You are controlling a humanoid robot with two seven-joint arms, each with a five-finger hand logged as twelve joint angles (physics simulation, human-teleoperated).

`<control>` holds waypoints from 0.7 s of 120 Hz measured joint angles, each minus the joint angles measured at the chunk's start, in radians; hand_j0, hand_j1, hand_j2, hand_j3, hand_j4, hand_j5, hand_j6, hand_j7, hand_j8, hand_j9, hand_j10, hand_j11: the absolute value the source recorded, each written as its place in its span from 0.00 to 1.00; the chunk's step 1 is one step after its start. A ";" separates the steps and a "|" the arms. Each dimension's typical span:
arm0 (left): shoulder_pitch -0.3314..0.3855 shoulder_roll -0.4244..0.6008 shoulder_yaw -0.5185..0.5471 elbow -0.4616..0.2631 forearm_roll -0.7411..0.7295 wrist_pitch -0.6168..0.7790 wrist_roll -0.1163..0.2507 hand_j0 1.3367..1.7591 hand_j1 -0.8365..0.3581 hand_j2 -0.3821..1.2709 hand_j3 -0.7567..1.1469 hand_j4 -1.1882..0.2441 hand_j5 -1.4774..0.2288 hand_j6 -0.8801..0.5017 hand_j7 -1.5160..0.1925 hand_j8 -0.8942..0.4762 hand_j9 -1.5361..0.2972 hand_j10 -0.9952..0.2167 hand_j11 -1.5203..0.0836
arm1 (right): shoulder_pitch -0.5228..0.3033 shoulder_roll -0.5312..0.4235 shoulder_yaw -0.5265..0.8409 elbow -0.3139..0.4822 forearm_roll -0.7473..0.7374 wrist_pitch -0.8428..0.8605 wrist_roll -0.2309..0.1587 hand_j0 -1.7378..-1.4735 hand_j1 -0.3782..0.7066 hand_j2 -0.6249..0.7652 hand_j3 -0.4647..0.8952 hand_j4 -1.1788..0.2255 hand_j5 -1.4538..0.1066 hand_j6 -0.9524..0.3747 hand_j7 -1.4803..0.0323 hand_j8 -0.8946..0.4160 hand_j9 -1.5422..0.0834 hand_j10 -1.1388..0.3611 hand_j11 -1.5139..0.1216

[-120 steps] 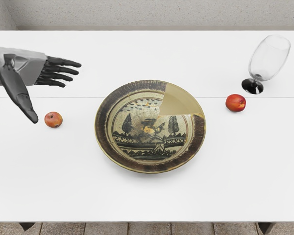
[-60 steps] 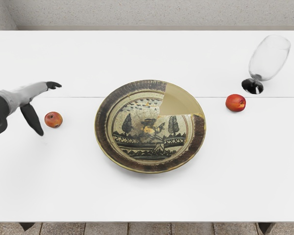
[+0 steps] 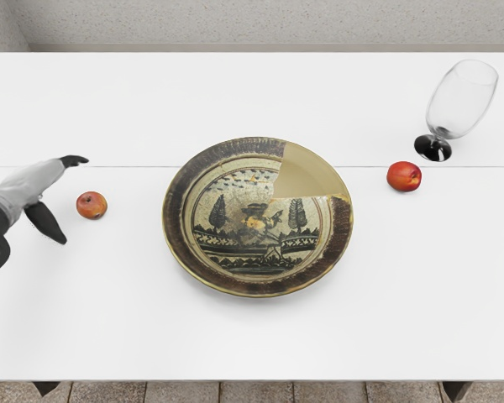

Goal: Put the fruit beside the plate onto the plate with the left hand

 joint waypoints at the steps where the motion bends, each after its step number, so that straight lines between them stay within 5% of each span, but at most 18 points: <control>1: -0.001 -0.001 0.000 0.000 0.000 0.000 -0.006 0.76 0.83 0.25 0.40 0.71 0.74 0.51 0.76 0.52 0.72 0.68 0.81 | 0.000 0.000 0.000 0.000 0.000 0.000 0.000 0.30 0.03 0.45 0.34 0.84 0.93 0.72 0.98 0.68 0.95 0.76 0.93; 23: 0.029 0.013 0.001 0.003 0.000 0.024 -0.206 0.76 0.85 0.25 0.40 0.72 0.75 0.52 0.78 0.54 0.73 0.69 0.83 | 0.000 0.000 0.000 0.000 0.000 0.000 0.000 0.30 0.03 0.45 0.34 0.84 0.93 0.72 0.98 0.68 0.95 0.76 0.93; 42: 0.075 0.010 0.004 0.023 -0.001 0.091 -0.319 0.76 0.86 0.25 0.40 0.73 0.76 0.53 0.78 0.54 0.74 0.70 0.84 | 0.000 0.000 0.000 0.000 -0.001 0.000 0.000 0.30 0.03 0.45 0.34 0.84 0.93 0.72 0.98 0.68 0.95 0.76 0.93; 67: 0.090 0.001 0.003 0.083 -0.012 0.129 -0.389 0.76 0.81 0.26 0.40 0.69 0.72 0.49 0.74 0.51 0.70 0.66 0.79 | 0.002 0.000 -0.001 0.000 -0.004 0.000 0.000 0.30 0.03 0.45 0.34 0.84 0.93 0.72 0.98 0.68 0.95 0.76 0.93; 84: 0.090 -0.059 0.002 0.184 -0.045 0.133 -0.475 0.76 0.78 0.26 0.40 0.68 0.70 0.48 0.73 0.49 0.69 0.64 0.78 | 0.002 0.000 -0.001 0.001 -0.005 0.000 0.000 0.30 0.03 0.45 0.34 0.84 0.93 0.72 0.98 0.68 0.95 0.76 0.93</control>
